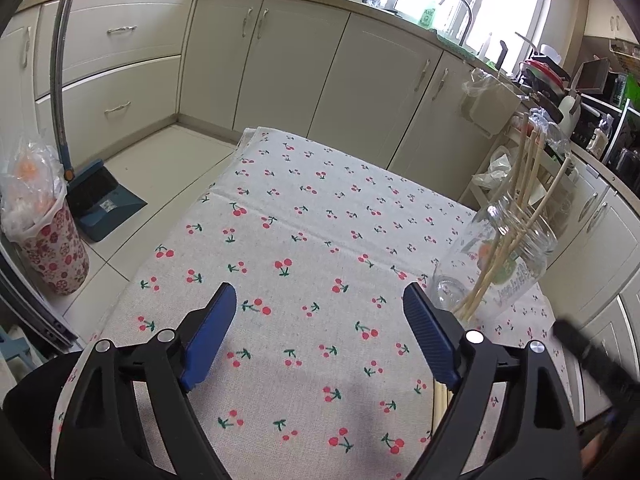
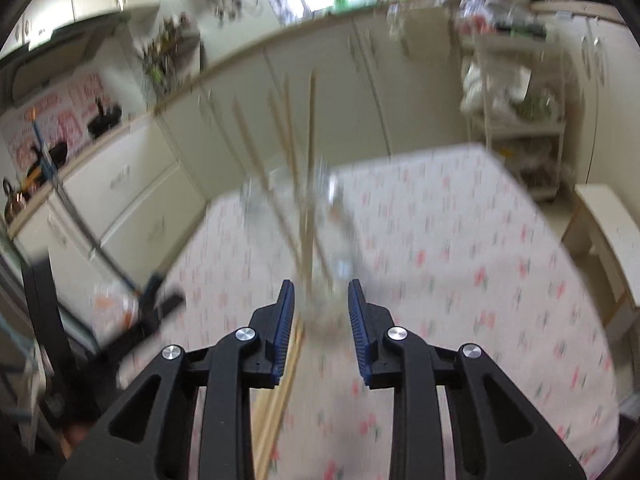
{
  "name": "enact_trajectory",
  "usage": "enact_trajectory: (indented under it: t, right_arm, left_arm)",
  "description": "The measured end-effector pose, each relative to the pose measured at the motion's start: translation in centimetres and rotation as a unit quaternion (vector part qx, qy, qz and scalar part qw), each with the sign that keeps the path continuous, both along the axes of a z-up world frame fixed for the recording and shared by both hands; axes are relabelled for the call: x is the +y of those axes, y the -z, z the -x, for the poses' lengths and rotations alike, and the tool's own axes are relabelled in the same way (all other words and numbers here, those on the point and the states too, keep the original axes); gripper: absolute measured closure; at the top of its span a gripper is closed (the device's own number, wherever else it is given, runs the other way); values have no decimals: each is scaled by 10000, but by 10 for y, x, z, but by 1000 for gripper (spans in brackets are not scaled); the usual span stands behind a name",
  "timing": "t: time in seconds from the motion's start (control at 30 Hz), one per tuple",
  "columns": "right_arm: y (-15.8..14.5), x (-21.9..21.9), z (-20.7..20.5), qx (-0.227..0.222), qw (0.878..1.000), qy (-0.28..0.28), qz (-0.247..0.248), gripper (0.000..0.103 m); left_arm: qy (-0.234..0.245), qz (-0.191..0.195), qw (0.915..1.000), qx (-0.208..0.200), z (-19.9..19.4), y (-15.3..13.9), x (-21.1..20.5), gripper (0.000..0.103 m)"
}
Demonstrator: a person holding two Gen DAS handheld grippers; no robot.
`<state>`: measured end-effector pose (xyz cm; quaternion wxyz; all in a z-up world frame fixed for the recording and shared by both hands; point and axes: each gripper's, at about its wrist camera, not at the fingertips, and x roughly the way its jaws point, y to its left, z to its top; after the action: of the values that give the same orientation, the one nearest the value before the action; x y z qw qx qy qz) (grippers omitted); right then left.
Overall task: Organize utensils
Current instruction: 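Move the right gripper back toward the remaining sticks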
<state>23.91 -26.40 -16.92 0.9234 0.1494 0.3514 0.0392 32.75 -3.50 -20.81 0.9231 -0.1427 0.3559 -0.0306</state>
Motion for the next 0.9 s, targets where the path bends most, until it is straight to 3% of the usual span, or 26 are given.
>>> enact_trajectory:
  t: [0.13,0.4,0.6,0.8,0.9]
  right_arm:
    - [24,20,4,544,9980,-298,84,75]
    - [45,45,-6,1062,9925,-417,440,75]
    - [45,57,-9,1056,9892,-533,864,75]
    - [45,45,-6,1123,9866,-625,1001,91]
    - [44,32,-1,1133,9867,-570,1019,91]
  left_arm:
    - [58,-106,9999,77,9,-3,-3,21]
    - [207,-193,9995,138,25,-10,-2,21]
    - [220,-203,9994,199,29,-10,0,21]
    - [456,-346,9978,328,24,-9,-8,21]
    - [662,-603,9950,448,20,-5,-21,21]
